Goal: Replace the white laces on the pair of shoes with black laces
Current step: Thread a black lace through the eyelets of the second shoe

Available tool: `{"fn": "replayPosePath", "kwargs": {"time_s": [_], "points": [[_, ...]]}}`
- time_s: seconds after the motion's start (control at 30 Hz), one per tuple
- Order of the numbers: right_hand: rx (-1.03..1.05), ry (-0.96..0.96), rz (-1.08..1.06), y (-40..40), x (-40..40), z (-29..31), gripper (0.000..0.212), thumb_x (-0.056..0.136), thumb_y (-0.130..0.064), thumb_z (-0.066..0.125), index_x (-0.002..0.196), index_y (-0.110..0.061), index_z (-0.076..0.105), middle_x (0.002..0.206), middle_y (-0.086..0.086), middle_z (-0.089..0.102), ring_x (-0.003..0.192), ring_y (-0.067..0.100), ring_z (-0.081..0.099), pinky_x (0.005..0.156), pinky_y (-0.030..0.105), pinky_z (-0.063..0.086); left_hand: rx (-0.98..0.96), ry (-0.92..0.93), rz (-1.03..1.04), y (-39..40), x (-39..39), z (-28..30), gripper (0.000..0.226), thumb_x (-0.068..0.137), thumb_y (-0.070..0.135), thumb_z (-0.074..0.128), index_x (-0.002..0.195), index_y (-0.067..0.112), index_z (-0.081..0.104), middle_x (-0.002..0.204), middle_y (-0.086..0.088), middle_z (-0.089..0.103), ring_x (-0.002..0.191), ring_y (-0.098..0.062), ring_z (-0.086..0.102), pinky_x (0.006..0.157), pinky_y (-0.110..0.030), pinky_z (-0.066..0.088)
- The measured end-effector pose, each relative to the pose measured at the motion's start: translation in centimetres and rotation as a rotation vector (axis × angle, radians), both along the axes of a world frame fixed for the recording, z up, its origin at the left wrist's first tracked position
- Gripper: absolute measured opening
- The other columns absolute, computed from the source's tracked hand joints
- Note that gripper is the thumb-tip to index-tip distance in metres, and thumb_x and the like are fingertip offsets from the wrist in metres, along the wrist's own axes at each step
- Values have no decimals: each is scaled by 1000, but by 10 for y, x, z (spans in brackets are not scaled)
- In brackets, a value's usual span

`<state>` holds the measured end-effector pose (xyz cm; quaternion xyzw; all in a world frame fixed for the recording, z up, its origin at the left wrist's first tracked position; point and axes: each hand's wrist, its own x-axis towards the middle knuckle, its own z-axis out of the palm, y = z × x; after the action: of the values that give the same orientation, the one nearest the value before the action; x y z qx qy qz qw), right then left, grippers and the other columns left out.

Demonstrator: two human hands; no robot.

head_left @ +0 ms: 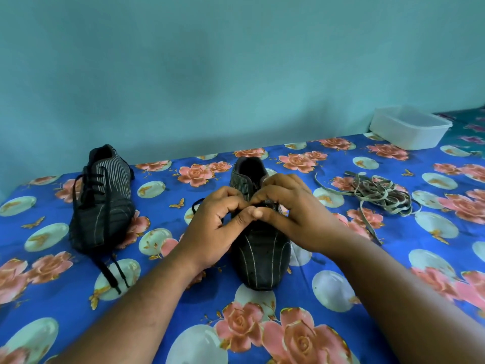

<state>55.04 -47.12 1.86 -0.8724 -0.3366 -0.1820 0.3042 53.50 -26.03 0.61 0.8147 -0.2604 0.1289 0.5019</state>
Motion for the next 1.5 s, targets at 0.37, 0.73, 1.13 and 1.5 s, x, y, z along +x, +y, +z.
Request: {"fn": "replayPosePath", "kwargs": {"time_s": [0.37, 0.73, 1.13, 1.5], "points": [[-172, -53, -253, -44, 19, -3, 43, 97, -62, 37, 98, -28, 65, 113, -7, 53, 112, 20, 44, 90, 45, 34, -23, -32, 62, -6, -2, -1, 18, 96, 26, 64, 86, 16, 75, 97, 3, 56, 96, -15, 59, 88, -13, 41], [-148, 193, -775, -93, 41, -21, 23, 105, -39, 50, 120, -38, 67, 135, 0, 50, 133, 33, 34, 104, 55, 30, -67, -14, 74, -2, -3, 1, 17, 96, 24, 61, 85, 22, 73, 102, -3, 58, 103, -12, 59, 92, -11, 39], [-148, -36, -42, -9, 1, 3, 32, 97, -57, 51, 113, -37, 70, 128, -12, 57, 124, 21, 45, 100, 52, 39, 18, -110, 120, -3, 0, -6, 22, 92, 41, 65, 92, 22, 77, 104, 7, 57, 109, -19, 59, 93, -30, 47], [-85, -58, -450, -66, 30, -7, 26, 100, -48, 50, 101, -31, 70, 113, -8, 61, 114, 28, 49, 89, 46, 36, -85, -106, 187, -2, 2, -3, 10, 87, 34, 66, 79, 28, 66, 99, 2, 57, 98, -16, 60, 90, -13, 41]]}}
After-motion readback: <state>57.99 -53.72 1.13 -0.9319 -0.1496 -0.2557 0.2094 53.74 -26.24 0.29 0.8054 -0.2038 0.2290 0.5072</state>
